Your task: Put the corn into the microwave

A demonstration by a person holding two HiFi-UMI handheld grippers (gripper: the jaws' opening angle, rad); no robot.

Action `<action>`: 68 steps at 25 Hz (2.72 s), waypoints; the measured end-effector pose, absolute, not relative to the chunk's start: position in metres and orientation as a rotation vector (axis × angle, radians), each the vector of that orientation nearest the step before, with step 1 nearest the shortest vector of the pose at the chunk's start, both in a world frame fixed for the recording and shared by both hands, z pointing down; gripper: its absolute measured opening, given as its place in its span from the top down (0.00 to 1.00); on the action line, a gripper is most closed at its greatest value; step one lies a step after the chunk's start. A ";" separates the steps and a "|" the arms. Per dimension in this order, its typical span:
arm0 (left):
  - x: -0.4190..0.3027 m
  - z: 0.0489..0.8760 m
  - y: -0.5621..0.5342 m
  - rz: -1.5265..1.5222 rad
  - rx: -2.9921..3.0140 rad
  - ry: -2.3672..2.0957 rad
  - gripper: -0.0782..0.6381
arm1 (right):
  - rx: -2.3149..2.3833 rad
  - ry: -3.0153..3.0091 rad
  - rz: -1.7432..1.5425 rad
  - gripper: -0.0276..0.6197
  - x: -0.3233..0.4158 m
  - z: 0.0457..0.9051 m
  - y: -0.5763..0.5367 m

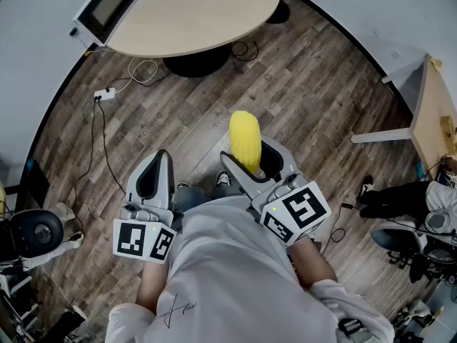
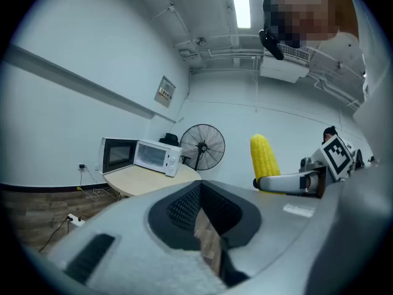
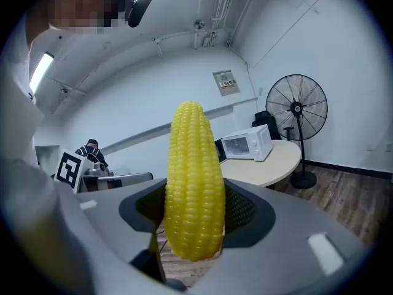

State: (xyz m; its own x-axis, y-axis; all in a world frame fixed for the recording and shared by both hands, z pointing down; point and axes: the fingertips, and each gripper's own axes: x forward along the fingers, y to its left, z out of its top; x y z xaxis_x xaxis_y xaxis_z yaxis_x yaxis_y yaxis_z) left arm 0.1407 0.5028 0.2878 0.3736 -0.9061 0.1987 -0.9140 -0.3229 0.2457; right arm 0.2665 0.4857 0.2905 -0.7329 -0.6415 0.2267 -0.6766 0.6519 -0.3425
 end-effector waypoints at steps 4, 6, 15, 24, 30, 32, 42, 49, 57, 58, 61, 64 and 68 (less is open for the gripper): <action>0.155 0.292 0.504 0.047 2.329 -1.590 0.90 | 1.099 -2.782 0.631 0.56 0.276 0.295 0.487; 0.159 0.292 0.505 0.049 2.337 -1.583 0.90 | 1.090 -2.796 0.652 0.56 0.279 0.295 0.488; 0.151 0.292 0.515 0.061 2.305 -1.612 0.90 | 1.043 -2.857 0.749 0.56 0.273 0.291 0.487; 0.130 0.294 0.512 -0.004 2.281 -1.620 0.90 | 0.945 -2.875 0.743 0.55 0.250 0.295 0.474; 0.114 0.294 0.487 -0.001 2.291 -1.616 0.90 | 0.933 -2.880 0.734 0.55 0.233 0.292 0.454; 0.107 0.294 0.479 0.003 2.294 -1.613 0.90 | 0.934 -2.876 0.729 0.56 0.224 0.292 0.446; 0.061 0.286 0.421 0.001 2.310 -1.610 0.90 | 0.923 -2.858 0.747 0.55 0.174 0.290 0.395; 0.022 0.284 0.373 0.007 2.313 -1.575 0.90 | 0.973 -2.825 0.778 0.55 0.139 0.288 0.351; -0.022 0.282 0.325 0.029 2.348 -1.495 0.90 | 1.031 -2.783 0.799 0.55 0.088 0.286 0.305; -0.030 0.280 0.319 0.024 2.353 -1.489 0.90 | 1.038 -2.780 0.804 0.55 0.080 0.285 0.300; -0.056 0.276 0.305 0.003 2.367 -1.481 0.90 | 1.055 -2.777 0.796 0.55 0.056 0.283 0.285; -0.079 0.274 0.293 -0.010 2.384 -1.472 0.90 | 1.070 -2.779 0.769 0.55 0.032 0.279 0.273; -0.109 0.275 0.273 0.017 2.359 -1.513 0.91 | 1.116 -2.784 0.710 0.55 0.006 0.271 0.256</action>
State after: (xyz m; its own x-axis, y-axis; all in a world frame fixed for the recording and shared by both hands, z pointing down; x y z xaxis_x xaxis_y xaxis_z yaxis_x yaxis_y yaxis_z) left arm -0.1093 0.2725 0.2746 0.4337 -0.8809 0.1895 -0.8849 -0.3768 0.2739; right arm 0.0063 0.2557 0.2707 -0.7365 -0.6397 0.2199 -0.6669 0.6322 -0.3944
